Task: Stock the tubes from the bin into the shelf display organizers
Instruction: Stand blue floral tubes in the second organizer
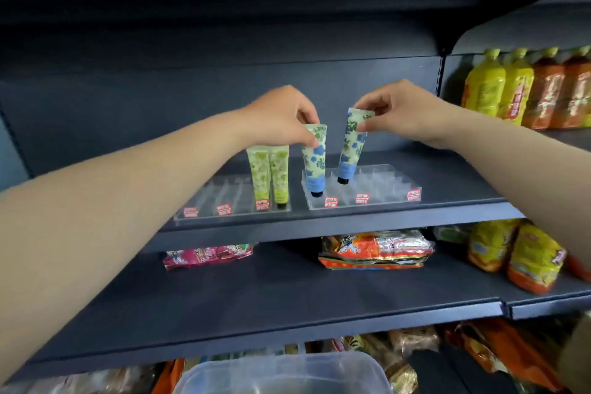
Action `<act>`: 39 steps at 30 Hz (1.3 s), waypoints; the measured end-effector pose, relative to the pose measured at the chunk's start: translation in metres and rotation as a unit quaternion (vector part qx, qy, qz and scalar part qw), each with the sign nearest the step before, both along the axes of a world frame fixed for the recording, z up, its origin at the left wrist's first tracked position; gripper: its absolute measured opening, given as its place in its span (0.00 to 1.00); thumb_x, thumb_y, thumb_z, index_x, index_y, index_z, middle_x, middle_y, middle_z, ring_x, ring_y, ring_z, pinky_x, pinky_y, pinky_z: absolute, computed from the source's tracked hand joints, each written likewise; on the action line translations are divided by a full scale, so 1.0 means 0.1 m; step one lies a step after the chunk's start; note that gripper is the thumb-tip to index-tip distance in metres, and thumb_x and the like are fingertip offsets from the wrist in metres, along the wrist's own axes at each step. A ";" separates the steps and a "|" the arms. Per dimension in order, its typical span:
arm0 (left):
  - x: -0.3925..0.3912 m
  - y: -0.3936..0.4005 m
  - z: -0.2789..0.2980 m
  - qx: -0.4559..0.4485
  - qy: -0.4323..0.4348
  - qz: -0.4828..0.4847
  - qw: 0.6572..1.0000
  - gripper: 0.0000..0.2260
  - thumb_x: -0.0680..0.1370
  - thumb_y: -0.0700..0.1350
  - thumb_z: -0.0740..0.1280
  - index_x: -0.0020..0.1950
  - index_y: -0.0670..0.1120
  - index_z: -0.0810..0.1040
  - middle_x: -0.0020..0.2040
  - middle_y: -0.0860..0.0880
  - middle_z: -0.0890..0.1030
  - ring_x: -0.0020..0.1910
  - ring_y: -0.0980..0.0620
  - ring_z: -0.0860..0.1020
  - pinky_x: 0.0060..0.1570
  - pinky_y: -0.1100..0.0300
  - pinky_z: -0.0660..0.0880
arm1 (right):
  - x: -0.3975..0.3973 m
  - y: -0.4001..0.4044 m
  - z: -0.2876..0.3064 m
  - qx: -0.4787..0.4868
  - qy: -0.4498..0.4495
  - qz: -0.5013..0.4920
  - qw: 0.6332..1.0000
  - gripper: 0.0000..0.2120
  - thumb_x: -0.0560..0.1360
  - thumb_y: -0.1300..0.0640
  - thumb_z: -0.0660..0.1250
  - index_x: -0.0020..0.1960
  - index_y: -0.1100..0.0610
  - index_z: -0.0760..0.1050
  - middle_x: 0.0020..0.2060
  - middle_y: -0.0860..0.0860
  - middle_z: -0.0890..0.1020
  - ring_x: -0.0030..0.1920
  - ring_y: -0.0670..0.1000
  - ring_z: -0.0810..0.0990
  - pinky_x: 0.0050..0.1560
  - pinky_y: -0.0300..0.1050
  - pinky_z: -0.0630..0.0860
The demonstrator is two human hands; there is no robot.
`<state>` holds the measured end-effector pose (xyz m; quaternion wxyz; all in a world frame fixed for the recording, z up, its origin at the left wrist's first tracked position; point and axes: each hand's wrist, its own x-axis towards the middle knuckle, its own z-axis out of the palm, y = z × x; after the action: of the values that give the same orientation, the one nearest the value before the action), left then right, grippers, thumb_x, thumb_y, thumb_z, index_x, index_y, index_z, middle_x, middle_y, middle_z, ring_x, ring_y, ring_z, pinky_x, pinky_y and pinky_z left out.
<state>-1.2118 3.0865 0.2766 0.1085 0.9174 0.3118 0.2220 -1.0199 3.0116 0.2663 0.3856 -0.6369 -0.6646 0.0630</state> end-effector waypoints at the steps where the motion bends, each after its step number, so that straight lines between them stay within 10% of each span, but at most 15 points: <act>1: 0.08 0.08 0.07 0.006 0.005 0.006 1.000 0.05 0.70 0.45 0.74 0.45 0.48 0.82 0.40 0.55 0.81 0.39 0.58 0.76 0.39 0.67 0.70 | 0.06 0.09 0.03 0.000 0.001 -0.007 1.000 0.07 0.72 0.64 0.71 0.48 0.56 0.81 0.42 0.50 0.82 0.38 0.41 0.76 0.38 0.25 0.70; 13: 0.78 1.14 0.11 -0.012 0.140 0.045 0.989 0.09 0.71 0.44 0.74 0.50 0.45 0.81 0.42 0.53 0.78 0.45 0.53 0.74 0.39 0.64 0.68 | 0.50 1.08 -0.30 0.030 0.086 -0.014 0.996 0.07 0.72 0.67 0.70 0.45 0.56 0.79 0.41 0.53 0.81 0.41 0.48 0.77 0.50 0.43 0.74; 39: 0.98 1.64 -0.22 -0.024 0.182 0.020 0.983 0.12 0.70 0.44 0.75 0.52 0.45 0.81 0.42 0.55 0.78 0.44 0.55 0.75 0.40 0.67 0.69 | 0.56 1.68 -0.60 -0.065 0.085 0.029 0.994 0.07 0.70 0.66 0.71 0.47 0.59 0.79 0.43 0.57 0.83 0.41 0.50 0.78 0.47 0.41 0.75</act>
<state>-1.1135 3.2509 0.2549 0.0670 0.9331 0.3502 0.0464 -0.9642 3.1800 0.2059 0.3964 -0.6335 -0.6420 0.1716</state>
